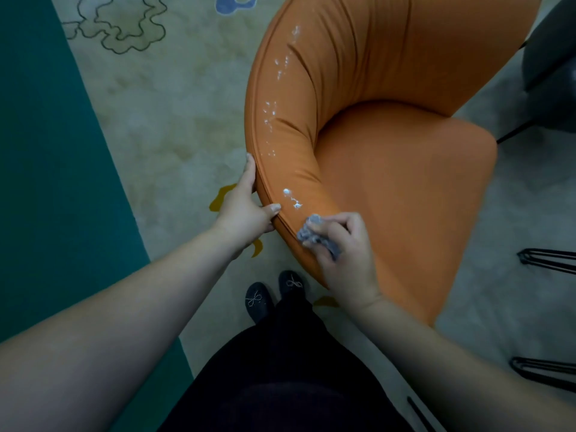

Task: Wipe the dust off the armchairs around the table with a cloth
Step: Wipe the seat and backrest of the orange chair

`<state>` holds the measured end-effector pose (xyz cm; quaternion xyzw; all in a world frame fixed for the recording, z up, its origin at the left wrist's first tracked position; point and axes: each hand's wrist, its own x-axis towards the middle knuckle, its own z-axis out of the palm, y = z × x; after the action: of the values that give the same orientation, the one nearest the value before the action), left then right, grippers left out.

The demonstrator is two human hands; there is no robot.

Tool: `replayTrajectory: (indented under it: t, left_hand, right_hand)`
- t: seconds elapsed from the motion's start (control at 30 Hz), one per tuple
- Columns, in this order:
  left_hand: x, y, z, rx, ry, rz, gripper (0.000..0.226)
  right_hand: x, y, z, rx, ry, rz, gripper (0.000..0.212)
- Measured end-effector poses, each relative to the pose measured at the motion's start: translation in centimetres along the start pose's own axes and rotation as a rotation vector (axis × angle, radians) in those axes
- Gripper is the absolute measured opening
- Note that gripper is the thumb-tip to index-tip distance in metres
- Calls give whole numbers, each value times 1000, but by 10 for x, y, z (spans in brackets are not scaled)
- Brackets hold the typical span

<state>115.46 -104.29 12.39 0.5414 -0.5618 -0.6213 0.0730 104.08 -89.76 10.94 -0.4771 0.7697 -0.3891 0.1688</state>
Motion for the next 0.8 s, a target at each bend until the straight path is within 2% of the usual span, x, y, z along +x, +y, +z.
replayTrajectory:
  t: [0.23, 0.37, 0.47, 0.67, 0.8]
  left_hand:
    - [-2, 7, -1, -66, 15, -18, 83]
    - [-5, 11, -2, -105, 16, -55, 73]
    - [-7, 14, -2, -127, 27, -74, 71]
    - [-7, 15, -2, -137, 26, -82, 73]
    - [-6, 14, -4, -142, 31, -87, 73]
  right_hand:
    - [48, -15, 20, 8, -10, -33, 17]
    - [35, -10, 14, -32, -21, -56, 24]
    - [27, -11, 12, -36, -36, -40, 26]
    - [77, -19, 34, 26, -22, -30, 21]
    - [50, -10, 23, -7, -43, -80, 26]
